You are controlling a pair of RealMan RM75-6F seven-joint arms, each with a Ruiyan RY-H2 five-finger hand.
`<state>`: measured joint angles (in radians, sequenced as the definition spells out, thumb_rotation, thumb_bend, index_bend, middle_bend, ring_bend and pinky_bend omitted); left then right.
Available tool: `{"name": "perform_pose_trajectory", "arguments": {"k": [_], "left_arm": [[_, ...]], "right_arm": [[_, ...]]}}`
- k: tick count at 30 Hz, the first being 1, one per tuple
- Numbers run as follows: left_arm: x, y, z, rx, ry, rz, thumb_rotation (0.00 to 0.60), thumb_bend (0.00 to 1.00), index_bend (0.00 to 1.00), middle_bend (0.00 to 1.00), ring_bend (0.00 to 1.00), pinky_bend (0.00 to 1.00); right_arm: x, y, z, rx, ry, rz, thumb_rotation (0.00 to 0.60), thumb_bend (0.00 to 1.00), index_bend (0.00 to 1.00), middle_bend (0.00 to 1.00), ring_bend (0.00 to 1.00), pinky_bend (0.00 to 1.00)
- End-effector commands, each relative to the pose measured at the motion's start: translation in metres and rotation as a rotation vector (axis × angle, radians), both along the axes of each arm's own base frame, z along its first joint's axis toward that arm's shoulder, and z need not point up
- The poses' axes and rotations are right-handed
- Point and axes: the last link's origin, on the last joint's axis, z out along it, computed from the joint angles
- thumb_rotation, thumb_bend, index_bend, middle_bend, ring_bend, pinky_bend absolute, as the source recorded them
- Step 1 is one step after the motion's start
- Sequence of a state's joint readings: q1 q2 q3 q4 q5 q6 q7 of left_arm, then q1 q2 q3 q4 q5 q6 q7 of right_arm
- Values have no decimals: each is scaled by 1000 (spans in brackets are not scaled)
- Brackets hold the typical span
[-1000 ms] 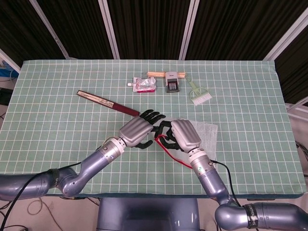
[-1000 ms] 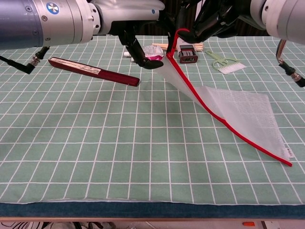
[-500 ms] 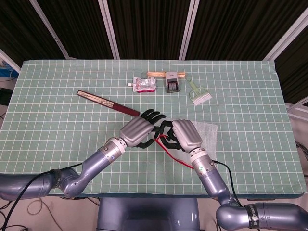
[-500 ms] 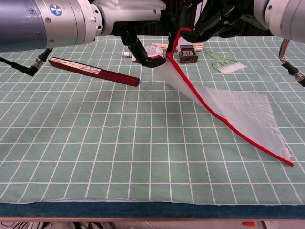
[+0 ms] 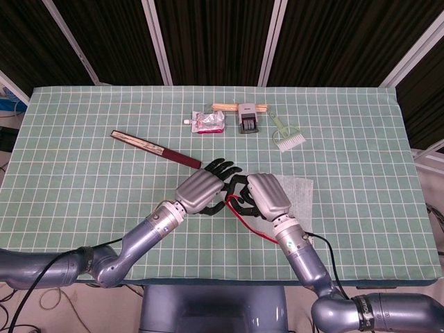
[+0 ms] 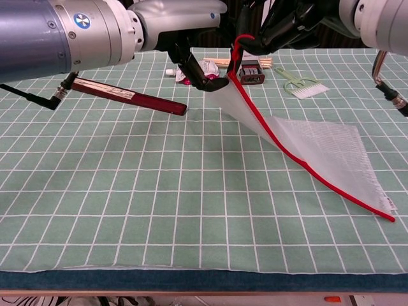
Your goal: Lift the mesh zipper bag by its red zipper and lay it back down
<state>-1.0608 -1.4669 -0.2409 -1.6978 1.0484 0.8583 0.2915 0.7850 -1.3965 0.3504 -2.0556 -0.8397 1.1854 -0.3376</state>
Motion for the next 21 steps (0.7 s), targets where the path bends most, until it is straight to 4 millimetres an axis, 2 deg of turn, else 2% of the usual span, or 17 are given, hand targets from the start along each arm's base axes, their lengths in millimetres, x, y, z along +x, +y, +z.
{"name": "perform_pose_trajectory", "arguments": {"k": [1, 10, 21], "left_arm": [[-1, 1, 0, 8, -13, 7, 600, 413, 614, 121, 0, 50], [3, 4, 6, 40, -80, 50, 600, 413, 620, 125, 0, 50], [17, 8, 14, 98, -194, 109, 600, 413, 628, 134, 0, 50]], "right_arm": [[0, 1, 1, -1, -2, 0, 600, 615, 741, 1000, 1000, 942], [-5, 0, 7, -18, -15, -17, 600, 615, 741, 1000, 1000, 942], [-27, 3, 9, -15, -29, -89, 600, 616, 746, 1000, 1000, 942]]}}
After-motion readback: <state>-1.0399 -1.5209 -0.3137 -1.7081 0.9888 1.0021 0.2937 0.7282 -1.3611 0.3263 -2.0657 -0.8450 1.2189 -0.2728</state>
